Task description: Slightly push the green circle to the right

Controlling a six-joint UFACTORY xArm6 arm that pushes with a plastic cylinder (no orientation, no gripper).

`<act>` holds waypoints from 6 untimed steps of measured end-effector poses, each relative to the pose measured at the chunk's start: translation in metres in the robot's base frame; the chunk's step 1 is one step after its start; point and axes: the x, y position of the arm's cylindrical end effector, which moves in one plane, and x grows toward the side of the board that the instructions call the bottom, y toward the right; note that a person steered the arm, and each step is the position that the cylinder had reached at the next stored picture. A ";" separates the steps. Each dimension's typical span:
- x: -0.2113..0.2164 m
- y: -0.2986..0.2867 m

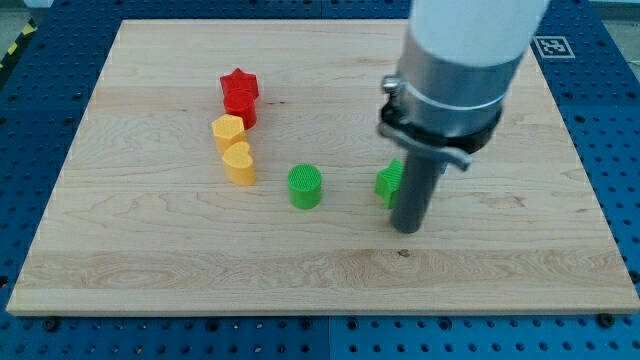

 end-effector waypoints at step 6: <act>-0.030 -0.104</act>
